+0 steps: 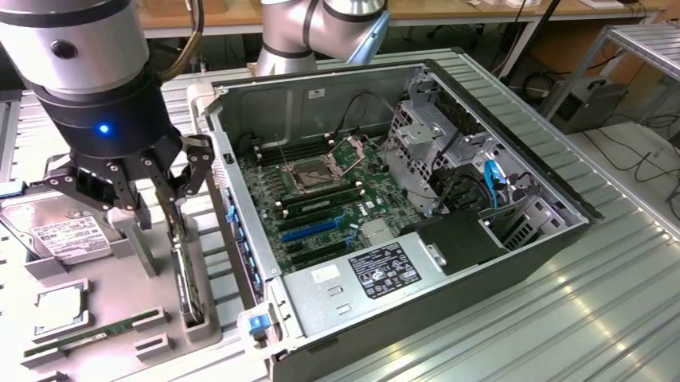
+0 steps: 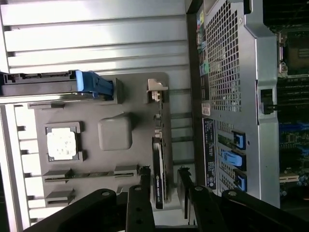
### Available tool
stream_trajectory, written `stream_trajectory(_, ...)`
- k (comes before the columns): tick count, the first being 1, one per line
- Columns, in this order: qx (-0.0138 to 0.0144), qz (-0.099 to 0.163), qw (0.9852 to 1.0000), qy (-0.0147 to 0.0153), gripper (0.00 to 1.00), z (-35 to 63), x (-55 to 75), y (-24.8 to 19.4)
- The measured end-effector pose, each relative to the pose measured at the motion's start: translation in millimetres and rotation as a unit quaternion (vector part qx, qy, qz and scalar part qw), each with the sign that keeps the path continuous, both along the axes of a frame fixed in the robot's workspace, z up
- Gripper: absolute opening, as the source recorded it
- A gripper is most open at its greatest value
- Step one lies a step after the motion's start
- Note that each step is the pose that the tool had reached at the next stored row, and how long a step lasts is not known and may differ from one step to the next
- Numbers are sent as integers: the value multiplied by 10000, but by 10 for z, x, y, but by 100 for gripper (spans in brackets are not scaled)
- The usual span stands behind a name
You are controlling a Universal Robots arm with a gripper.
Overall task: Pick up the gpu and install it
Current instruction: 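Pick up the gpu and move the gpu toward the slot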
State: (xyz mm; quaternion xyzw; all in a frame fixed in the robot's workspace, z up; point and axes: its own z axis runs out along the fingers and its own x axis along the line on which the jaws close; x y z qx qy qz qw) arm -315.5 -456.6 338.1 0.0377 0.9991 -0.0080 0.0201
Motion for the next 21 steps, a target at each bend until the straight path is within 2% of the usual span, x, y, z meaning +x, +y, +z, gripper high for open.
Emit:
stream_trajectory(8,0,0,10000,-26,36,-182,-22,-54)
stream_trajectory(10,0,0,10000,-31,36,-268,-22,-95)
stream_trajectory(12,0,0,10000,-33,36,-307,-22,-111)
stream_trajectory(21,0,0,10000,-37,36,-500,-22,-132)
